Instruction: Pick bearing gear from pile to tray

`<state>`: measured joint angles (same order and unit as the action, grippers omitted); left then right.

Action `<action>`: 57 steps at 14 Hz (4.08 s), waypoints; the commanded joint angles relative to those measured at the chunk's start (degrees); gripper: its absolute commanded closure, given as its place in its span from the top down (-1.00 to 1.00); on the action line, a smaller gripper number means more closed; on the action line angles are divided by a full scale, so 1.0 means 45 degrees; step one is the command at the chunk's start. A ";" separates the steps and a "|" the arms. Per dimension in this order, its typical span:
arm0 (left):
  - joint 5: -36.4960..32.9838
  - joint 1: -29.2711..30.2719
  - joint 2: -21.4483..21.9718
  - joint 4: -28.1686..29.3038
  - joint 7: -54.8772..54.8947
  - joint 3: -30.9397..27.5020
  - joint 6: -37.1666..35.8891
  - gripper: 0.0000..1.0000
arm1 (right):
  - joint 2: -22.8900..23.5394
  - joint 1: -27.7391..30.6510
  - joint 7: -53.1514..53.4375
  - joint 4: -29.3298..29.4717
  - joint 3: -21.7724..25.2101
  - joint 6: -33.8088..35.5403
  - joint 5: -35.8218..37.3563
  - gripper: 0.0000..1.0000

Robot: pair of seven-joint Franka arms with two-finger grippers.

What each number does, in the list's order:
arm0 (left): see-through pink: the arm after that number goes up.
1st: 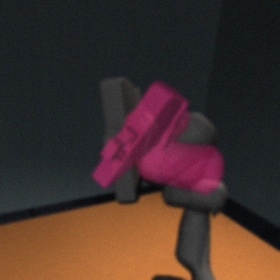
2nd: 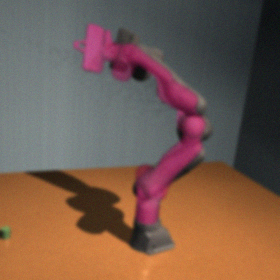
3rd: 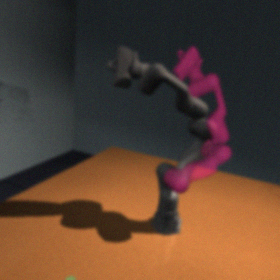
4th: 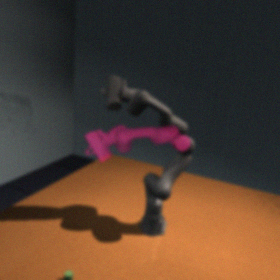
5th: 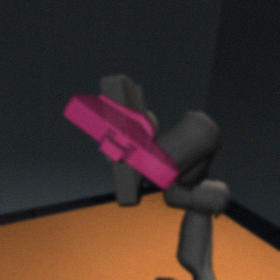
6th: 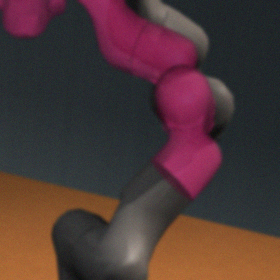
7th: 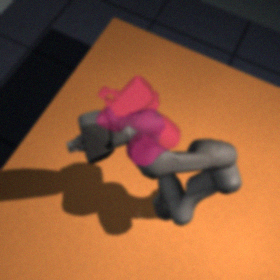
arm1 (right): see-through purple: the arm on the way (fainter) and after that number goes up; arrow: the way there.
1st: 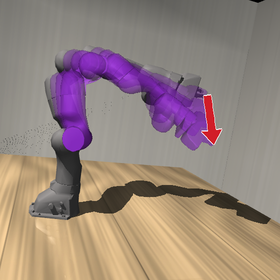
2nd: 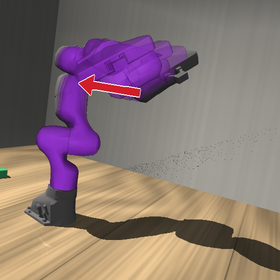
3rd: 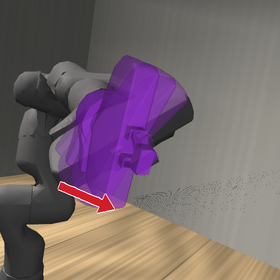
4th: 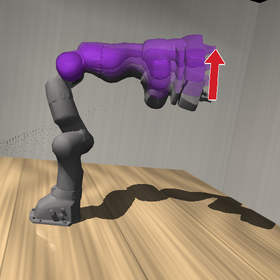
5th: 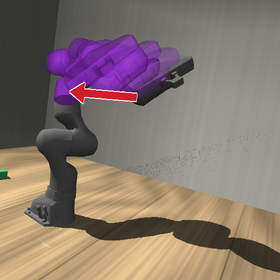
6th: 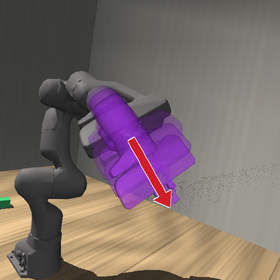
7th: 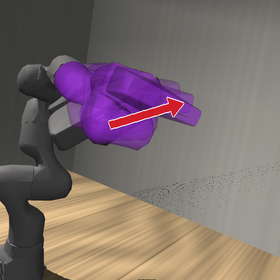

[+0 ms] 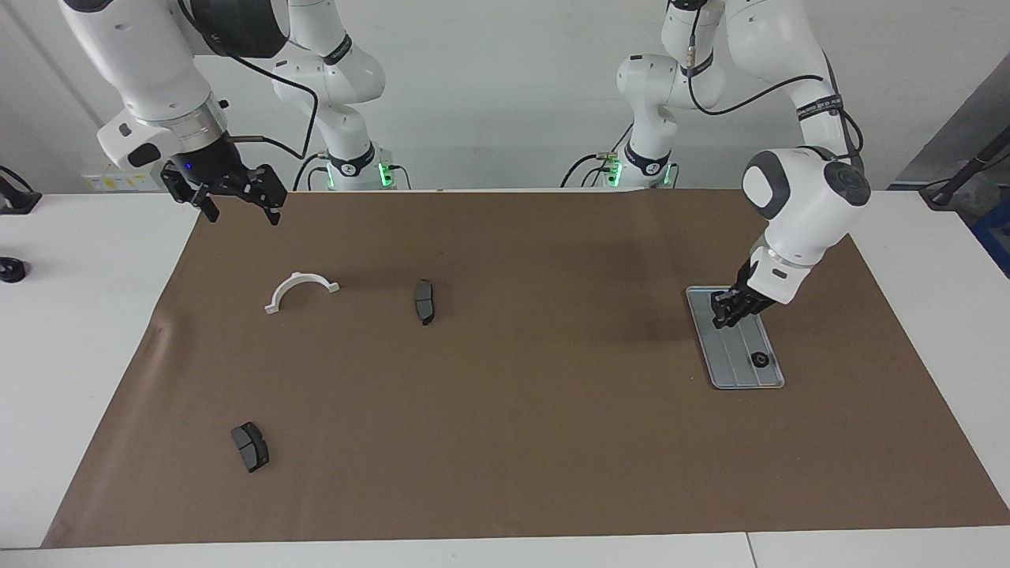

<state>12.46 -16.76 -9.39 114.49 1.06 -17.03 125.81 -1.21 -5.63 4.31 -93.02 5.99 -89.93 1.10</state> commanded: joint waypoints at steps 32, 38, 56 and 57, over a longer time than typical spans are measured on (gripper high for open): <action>-0.2553 0.0130 0.0250 -0.5301 -0.0450 0.0269 -0.6957 1.00 | -0.0865 0.0021 -0.0215 0.0027 0.0017 0.0532 -0.0225 1.00; -0.2456 0.0306 0.1283 -0.6419 -0.0197 0.0094 -0.8720 1.00 | -0.0865 0.0021 -0.0215 0.0046 0.0017 0.0513 -0.0225 1.00; -0.2768 0.3236 0.2496 -0.6048 0.0332 0.3258 -0.9384 1.00 | -0.0963 0.0042 -0.0215 0.0007 0.0017 0.0552 -0.0225 1.00; -0.2768 0.3332 0.2671 -0.5816 0.0351 0.3277 -0.9442 1.00 | -0.0982 0.0022 -0.0215 0.0007 0.0017 0.0552 -0.0225 1.00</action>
<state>1.32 -3.24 0.82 85.96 2.00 -3.36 84.11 -4.74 -5.65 4.31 -92.52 6.04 -87.59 1.10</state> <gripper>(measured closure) 0.000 0.000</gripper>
